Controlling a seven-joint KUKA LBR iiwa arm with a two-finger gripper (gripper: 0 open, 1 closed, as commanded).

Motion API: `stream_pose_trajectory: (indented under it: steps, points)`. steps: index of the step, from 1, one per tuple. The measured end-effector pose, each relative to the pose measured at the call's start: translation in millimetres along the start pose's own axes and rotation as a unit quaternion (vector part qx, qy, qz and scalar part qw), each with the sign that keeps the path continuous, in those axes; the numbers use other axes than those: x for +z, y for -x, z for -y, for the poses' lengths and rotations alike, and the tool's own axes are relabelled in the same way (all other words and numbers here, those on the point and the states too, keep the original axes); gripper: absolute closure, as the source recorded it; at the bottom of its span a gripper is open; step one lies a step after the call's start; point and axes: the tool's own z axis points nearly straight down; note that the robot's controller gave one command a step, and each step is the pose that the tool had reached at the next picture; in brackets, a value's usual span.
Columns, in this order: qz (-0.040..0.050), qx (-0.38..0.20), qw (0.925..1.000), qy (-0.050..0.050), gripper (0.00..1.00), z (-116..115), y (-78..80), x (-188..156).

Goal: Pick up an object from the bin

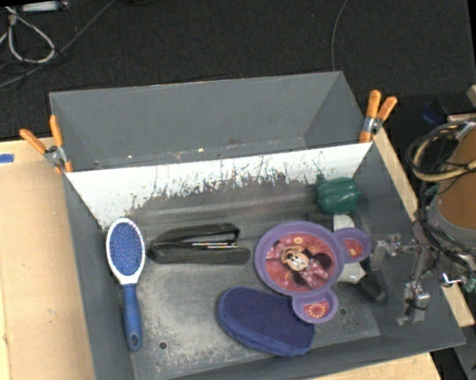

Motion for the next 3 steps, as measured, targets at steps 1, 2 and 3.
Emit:
stream_pose_trajectory:
  steps: [1, 2, 3]
  points:
    - [0.0000, 0.000, 1.0000, 0.000, 0.00, 0.0, 0.0, 0.0]
    - [0.0014, 0.003, 1.0000, 0.000, 0.00, -28.6, 25.9, 68.3]
    - [0.0036, -0.026, 0.9997, -0.001, 0.00, -34.0, 22.5, 79.8]
